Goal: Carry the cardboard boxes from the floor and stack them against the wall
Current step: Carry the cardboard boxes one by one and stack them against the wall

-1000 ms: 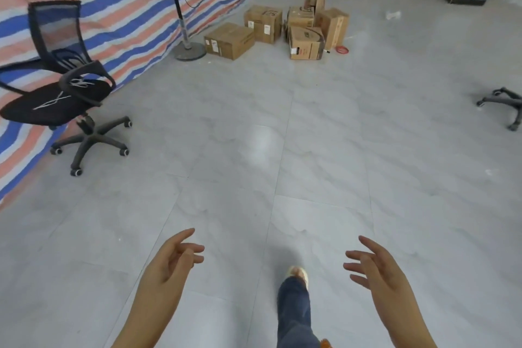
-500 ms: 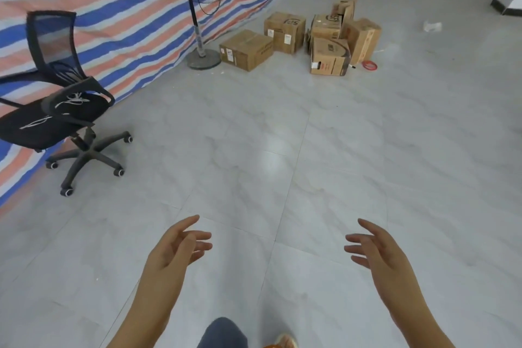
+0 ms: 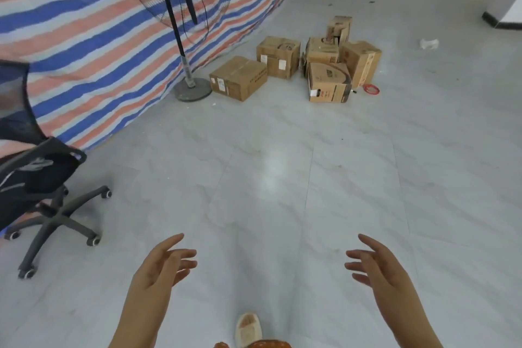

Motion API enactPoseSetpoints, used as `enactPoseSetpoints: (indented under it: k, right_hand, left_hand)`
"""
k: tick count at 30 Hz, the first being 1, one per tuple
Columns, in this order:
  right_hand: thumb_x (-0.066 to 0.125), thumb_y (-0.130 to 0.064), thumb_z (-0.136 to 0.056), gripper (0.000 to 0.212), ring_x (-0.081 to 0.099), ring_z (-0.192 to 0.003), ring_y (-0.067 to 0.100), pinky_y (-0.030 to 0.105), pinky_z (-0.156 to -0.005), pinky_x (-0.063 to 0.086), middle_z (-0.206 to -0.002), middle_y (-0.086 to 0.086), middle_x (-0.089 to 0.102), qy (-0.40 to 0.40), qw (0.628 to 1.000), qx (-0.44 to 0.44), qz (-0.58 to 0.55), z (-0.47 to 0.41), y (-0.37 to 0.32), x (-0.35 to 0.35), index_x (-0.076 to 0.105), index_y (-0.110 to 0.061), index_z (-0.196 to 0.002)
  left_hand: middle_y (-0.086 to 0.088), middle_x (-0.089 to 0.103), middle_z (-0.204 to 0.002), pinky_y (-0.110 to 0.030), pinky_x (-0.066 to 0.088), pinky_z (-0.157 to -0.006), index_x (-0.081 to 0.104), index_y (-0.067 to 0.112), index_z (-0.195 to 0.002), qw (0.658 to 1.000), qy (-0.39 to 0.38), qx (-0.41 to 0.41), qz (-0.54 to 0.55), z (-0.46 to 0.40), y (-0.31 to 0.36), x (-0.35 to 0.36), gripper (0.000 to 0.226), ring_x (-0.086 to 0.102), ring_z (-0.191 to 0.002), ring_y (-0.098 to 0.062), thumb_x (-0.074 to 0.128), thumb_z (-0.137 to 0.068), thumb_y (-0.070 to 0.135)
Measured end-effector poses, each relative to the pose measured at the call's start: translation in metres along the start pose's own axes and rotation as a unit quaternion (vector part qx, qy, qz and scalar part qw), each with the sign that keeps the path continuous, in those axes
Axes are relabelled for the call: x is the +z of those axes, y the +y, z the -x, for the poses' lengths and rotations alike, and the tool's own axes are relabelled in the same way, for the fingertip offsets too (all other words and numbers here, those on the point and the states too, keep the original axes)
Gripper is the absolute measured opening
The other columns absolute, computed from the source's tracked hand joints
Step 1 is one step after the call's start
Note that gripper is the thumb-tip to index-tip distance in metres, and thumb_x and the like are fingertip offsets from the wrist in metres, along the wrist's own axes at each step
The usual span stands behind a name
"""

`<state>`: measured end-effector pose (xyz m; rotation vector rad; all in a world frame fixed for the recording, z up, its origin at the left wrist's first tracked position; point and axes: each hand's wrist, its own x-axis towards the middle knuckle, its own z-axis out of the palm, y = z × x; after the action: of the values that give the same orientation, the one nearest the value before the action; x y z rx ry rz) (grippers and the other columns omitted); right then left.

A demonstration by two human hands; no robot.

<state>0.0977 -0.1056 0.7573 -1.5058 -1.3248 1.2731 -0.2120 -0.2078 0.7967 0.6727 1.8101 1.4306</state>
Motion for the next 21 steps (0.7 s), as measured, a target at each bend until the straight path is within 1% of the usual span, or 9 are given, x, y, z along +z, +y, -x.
enactPoseSetpoints:
  k: [2, 4, 7, 9, 10, 12, 15, 18, 21]
  right_hand:
    - [0.046, -0.012, -0.098, 0.029, 0.070, -0.084, 0.009, 0.024, -0.073, 0.056, -0.094, -0.012, 0.072, 0.005, 1.000, -0.014, 0.009, -0.037, -0.017, 0.015, 0.057, -0.032, -0.116]
    - [0.046, -0.013, -0.098, 0.030, 0.070, -0.085, 0.008, 0.024, -0.073, 0.056, -0.093, -0.011, 0.072, 0.013, 1.000, -0.022, 0.018, -0.072, -0.030, 0.026, 0.055, -0.034, -0.116]
    - [0.046, -0.013, -0.097, 0.030, 0.070, -0.084, 0.007, 0.024, -0.071, 0.054, -0.093, -0.010, 0.071, 0.028, 0.999, -0.019, 0.030, -0.121, -0.044, 0.029, 0.055, -0.035, -0.114]
    - [0.046, -0.011, -0.097, 0.029, 0.070, -0.082, 0.008, 0.024, -0.070, 0.055, -0.093, -0.007, 0.071, 0.042, 0.999, -0.004, 0.034, -0.156, -0.043, 0.020, 0.056, -0.032, -0.115]
    - [0.046, -0.010, -0.097, 0.029, 0.070, -0.082, 0.009, 0.023, -0.071, 0.056, -0.093, -0.005, 0.071, 0.048, 0.998, 0.004, 0.036, -0.176, -0.043, 0.015, 0.057, -0.029, -0.116]
    - [0.046, -0.010, -0.097, 0.029, 0.070, -0.081, 0.009, 0.024, -0.074, 0.056, -0.095, -0.004, 0.071, 0.055, 0.998, 0.017, 0.040, -0.221, -0.043, 0.003, 0.057, -0.027, -0.117]
    - [0.045, -0.010, -0.098, 0.029, 0.070, -0.082, 0.008, 0.023, -0.075, 0.056, -0.094, -0.005, 0.072, 0.048, 0.997, 0.022, 0.048, -0.297, -0.053, -0.014, 0.057, -0.027, -0.117]
    - [0.046, -0.010, -0.097, 0.030, 0.070, -0.082, 0.009, 0.024, -0.075, 0.056, -0.091, -0.009, 0.072, 0.024, 0.998, 0.003, 0.063, -0.371, -0.079, -0.024, 0.057, -0.032, -0.113]
    - [0.049, -0.012, -0.097, 0.028, 0.069, -0.083, 0.007, 0.028, -0.076, 0.056, -0.091, -0.013, 0.072, -0.018, 0.996, -0.022, 0.084, -0.445, -0.111, -0.025, 0.057, -0.035, -0.112]
  left_hand:
    - [-0.001, 0.073, -0.091, -0.025, 0.058, -0.074, 0.065, 0.024, -0.108, 0.999, -0.027, 0.019, -0.016, -0.050, 0.021, 0.012, 0.026, 0.070, -0.082, -0.017, 0.047, -0.097, 0.009]
    - [0.001, 0.073, -0.091, -0.029, 0.053, -0.079, 0.064, 0.025, -0.109, 0.997, -0.055, 0.033, -0.039, -0.100, 0.039, 0.028, 0.028, 0.070, -0.083, -0.017, 0.044, -0.098, 0.008]
    - [0.001, 0.073, -0.093, -0.027, 0.055, -0.077, 0.063, 0.028, -0.110, 0.994, -0.078, 0.044, -0.054, -0.163, 0.062, 0.062, 0.030, 0.070, -0.084, -0.015, 0.042, -0.099, 0.010]
    - [0.001, 0.073, -0.094, -0.022, 0.057, -0.076, 0.064, 0.028, -0.110, 0.994, -0.087, 0.043, -0.050, -0.198, 0.067, 0.089, 0.030, 0.070, -0.084, -0.015, 0.043, -0.099, 0.010]
    - [0.000, 0.073, -0.094, -0.022, 0.057, -0.076, 0.064, 0.028, -0.110, 0.994, -0.089, 0.040, -0.046, -0.214, 0.070, 0.105, 0.029, 0.070, -0.084, -0.016, 0.043, -0.099, 0.010]
    - [-0.001, 0.073, -0.094, -0.028, 0.055, -0.078, 0.064, 0.027, -0.109, 0.995, -0.090, 0.032, -0.037, -0.244, 0.072, 0.138, 0.029, 0.070, -0.084, -0.017, 0.044, -0.099, 0.010]
    - [-0.001, 0.073, -0.093, -0.032, 0.051, -0.081, 0.065, 0.025, -0.108, 0.996, -0.079, 0.019, -0.027, -0.284, 0.078, 0.187, 0.028, 0.070, -0.085, -0.018, 0.044, -0.098, 0.009]
    - [-0.002, 0.073, -0.092, -0.027, 0.058, -0.075, 0.066, 0.024, -0.106, 0.997, -0.066, 0.018, -0.023, -0.325, 0.093, 0.233, 0.029, 0.070, -0.082, -0.018, 0.044, -0.098, 0.007]
    - [-0.004, 0.073, -0.091, -0.019, 0.056, -0.074, 0.066, 0.027, -0.102, 0.997, -0.051, 0.039, -0.039, -0.371, 0.115, 0.279, 0.031, 0.070, -0.080, -0.016, 0.045, -0.097, 0.005]
